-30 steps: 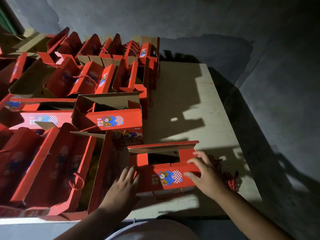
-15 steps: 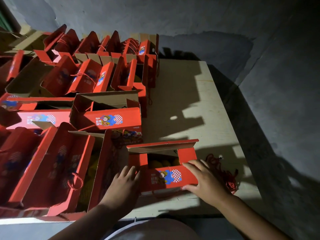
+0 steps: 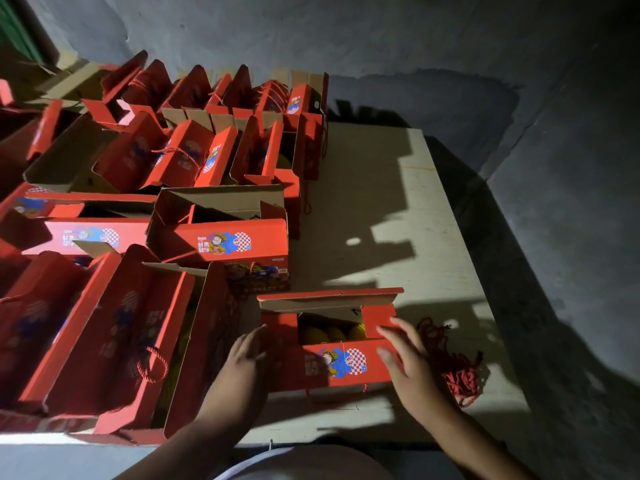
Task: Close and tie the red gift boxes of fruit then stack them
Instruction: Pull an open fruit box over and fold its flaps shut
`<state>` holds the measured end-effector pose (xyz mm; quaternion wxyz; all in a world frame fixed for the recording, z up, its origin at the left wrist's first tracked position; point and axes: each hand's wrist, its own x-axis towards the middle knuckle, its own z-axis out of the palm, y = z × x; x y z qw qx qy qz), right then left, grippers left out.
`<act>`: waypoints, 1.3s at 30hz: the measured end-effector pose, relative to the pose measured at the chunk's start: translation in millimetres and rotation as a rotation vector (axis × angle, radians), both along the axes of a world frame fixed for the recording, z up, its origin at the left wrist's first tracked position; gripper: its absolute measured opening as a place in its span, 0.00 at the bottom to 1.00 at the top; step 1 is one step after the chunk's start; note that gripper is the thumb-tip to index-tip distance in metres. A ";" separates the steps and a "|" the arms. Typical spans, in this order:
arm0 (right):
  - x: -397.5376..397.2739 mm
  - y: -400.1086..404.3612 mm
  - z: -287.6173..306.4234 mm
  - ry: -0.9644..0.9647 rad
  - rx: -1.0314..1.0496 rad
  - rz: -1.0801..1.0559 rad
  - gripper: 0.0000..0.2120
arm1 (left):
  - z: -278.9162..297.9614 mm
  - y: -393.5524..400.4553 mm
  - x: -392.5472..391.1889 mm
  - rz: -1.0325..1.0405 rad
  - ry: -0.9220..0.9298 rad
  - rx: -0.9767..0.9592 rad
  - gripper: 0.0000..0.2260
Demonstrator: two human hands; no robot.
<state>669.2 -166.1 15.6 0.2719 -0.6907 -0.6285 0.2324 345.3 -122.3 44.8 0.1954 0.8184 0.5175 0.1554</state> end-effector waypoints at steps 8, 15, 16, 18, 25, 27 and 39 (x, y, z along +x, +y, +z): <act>10.1 43.4 17.8 0.327 -0.223 -0.117 0.49 | -15.1 45.6 -11.3 0.384 -0.314 -0.269 0.34; 20.3 39.0 35.9 0.407 -0.239 -0.086 0.41 | -11.9 45.3 -13.0 0.115 -0.254 -0.119 0.41; 20.5 36.3 35.5 0.404 -0.206 -0.085 0.40 | -11.5 42.1 -13.0 0.106 -0.212 -0.098 0.37; 19.8 33.2 36.3 0.450 -0.197 -0.084 0.40 | -11.8 38.4 -13.6 0.084 -0.157 -0.086 0.35; 15.3 34.0 42.0 0.638 -0.201 -0.099 0.31 | -11.0 48.3 -13.3 0.080 -0.148 -0.152 0.44; 13.0 36.6 43.1 0.634 -0.211 -0.111 0.31 | -11.1 51.0 -12.8 0.073 -0.133 -0.165 0.45; 11.6 43.1 13.8 0.344 -0.140 -0.147 0.33 | -10.1 48.4 -11.7 -0.066 0.094 0.034 0.36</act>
